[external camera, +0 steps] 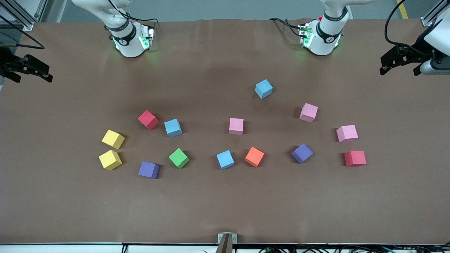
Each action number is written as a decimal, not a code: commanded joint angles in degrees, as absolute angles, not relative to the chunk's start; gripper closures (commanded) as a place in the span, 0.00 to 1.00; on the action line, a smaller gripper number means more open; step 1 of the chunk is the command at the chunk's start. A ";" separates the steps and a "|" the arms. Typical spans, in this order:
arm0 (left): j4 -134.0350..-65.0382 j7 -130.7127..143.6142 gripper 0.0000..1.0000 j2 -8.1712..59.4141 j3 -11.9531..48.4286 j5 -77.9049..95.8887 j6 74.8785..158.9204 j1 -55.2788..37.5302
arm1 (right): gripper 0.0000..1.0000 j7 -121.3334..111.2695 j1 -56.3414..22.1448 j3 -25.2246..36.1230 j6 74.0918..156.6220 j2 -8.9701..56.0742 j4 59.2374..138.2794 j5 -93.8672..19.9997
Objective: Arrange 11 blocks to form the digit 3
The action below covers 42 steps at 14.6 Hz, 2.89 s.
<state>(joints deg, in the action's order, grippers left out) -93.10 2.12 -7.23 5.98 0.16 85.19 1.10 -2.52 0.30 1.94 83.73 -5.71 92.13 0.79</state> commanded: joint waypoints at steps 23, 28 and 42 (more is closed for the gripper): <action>-113.52 47.23 0.00 3.17 28.71 5.80 111.24 -0.35 | 0.00 3.17 -0.35 2.37 80.33 -7.30 90.09 -2.64; -124.96 58.44 0.00 3.25 34.27 5.71 122.24 -0.88 | 0.00 2.29 -0.44 2.29 80.24 -6.77 88.42 -1.07; -141.68 72.95 0.00 12.91 37.79 5.45 149.14 -6.42 | 0.00 1.05 -0.26 2.55 80.42 -5.89 88.16 -0.09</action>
